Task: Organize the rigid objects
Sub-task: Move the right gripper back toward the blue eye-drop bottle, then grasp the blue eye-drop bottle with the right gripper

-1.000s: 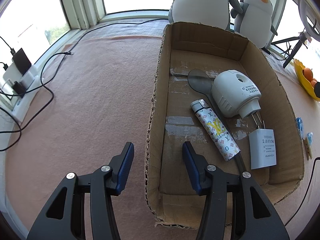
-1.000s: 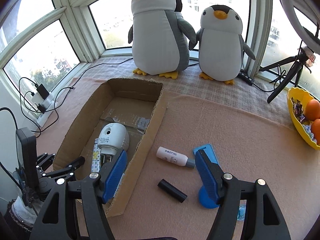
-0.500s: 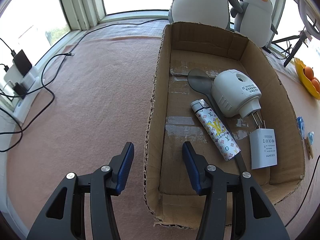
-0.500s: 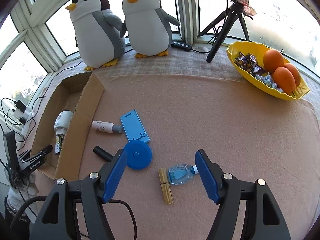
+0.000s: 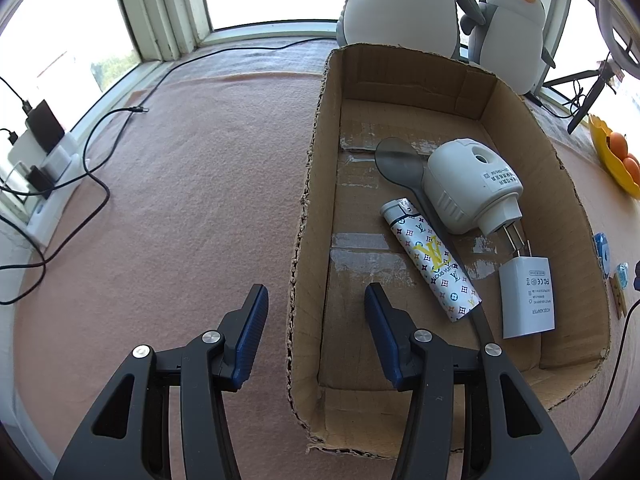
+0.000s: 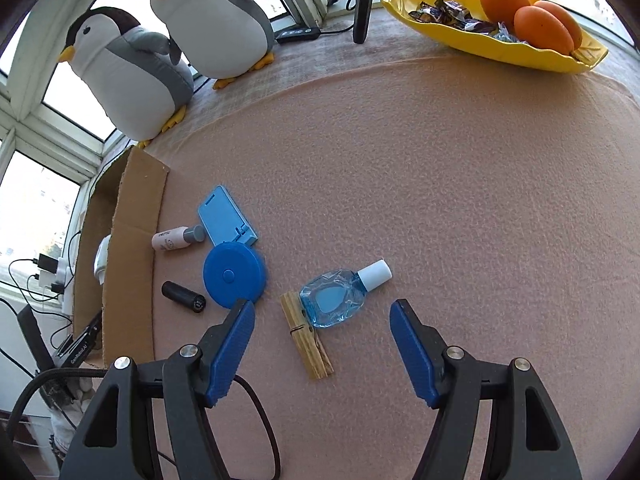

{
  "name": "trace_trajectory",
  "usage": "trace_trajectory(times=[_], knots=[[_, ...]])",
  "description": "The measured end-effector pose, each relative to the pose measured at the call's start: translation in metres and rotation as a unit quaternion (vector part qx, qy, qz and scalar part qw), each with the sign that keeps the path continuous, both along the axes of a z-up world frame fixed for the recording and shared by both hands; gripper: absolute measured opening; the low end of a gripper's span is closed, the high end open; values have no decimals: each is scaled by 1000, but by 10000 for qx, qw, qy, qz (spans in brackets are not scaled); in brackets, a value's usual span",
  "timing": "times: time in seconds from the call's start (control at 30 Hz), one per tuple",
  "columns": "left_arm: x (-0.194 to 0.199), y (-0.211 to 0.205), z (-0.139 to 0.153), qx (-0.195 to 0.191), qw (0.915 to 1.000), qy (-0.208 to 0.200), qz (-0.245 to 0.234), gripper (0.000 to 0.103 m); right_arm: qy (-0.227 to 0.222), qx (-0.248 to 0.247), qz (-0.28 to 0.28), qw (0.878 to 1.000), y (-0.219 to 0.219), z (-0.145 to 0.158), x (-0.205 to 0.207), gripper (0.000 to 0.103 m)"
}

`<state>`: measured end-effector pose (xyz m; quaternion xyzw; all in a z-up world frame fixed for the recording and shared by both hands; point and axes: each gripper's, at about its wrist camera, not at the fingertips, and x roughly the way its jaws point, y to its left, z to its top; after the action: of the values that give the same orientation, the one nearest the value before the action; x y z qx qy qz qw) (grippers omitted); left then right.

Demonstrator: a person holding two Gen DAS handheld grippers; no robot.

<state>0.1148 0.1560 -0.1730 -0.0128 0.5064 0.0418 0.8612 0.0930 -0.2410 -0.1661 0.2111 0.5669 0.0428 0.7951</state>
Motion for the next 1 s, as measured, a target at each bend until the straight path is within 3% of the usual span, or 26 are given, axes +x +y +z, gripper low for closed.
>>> trace_trajectory(times=[0.37, 0.6, 0.87, 1.0], knots=[[0, 0, 0, -1, 10000, -2, 0, 51, 270, 388, -221, 9986, 2, -17, 4, 46], [0, -1, 0, -10, 10000, -5, 2, 51, 271, 316, -298, 9987, 1, -21, 22, 45], [1, -1, 1, -23, 10000, -9, 5, 51, 195, -502, 73, 9985, 23, -18, 35, 33], [1, -1, 1, -26, 10000, -9, 4, 51, 175, -1143, 527, 9919, 37, -17, 35, 30]])
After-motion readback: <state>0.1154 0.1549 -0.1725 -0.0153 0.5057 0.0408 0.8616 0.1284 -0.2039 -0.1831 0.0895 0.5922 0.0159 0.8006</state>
